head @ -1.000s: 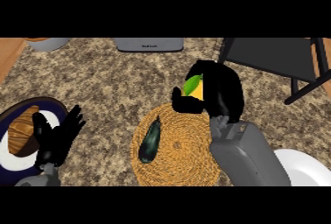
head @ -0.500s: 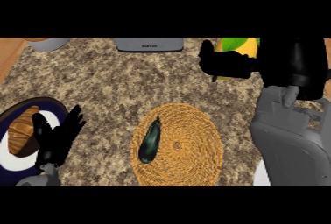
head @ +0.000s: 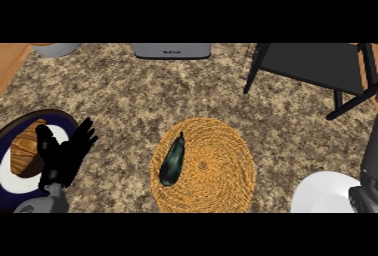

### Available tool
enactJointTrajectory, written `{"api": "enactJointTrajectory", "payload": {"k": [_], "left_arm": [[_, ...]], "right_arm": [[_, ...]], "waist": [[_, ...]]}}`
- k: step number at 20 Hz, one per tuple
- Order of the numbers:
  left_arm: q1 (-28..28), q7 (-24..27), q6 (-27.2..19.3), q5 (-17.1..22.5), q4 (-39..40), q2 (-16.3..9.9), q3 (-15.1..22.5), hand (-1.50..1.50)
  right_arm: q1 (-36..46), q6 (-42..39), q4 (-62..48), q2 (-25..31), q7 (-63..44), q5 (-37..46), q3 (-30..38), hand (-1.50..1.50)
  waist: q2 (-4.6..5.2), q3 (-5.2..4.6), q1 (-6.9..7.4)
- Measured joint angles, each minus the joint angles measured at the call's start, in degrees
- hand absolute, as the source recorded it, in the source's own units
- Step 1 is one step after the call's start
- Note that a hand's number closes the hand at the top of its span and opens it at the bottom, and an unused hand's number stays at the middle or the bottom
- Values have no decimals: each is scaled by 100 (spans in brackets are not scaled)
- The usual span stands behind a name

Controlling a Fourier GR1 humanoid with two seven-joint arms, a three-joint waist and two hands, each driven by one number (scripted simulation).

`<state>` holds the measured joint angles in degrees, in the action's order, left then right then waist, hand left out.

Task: Pick the lemon from the placemat and place it in the tiered shelf

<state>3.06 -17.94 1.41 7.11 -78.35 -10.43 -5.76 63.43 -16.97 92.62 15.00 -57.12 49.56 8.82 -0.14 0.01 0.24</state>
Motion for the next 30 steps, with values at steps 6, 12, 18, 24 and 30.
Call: {"api": "enactJointTrajectory", "payload": {"k": [6,12,18,24,30], "left_arm": [[-53,168,-53,-117,-17,116,79,0],[-47,144,-34,-135,-19,112,71,0],[17,77,-36,-159,-2,96,48,0],[28,28,-33,-154,-57,144,64,0],[44,81,15,-148,-12,151,43,0]], "right_arm": [[323,3,-1007,646,556,-168,495,150],[574,34,-2155,1056,1208,-341,667,150],[669,293,-3269,1397,2029,-286,665,150],[922,884,-4455,1615,2705,-95,687,150],[1011,1473,-5291,1657,3269,37,688,150]], "waist": [[8,12,31],[21,10,57],[32,9,74],[50,4,112],[49,8,114]]}}
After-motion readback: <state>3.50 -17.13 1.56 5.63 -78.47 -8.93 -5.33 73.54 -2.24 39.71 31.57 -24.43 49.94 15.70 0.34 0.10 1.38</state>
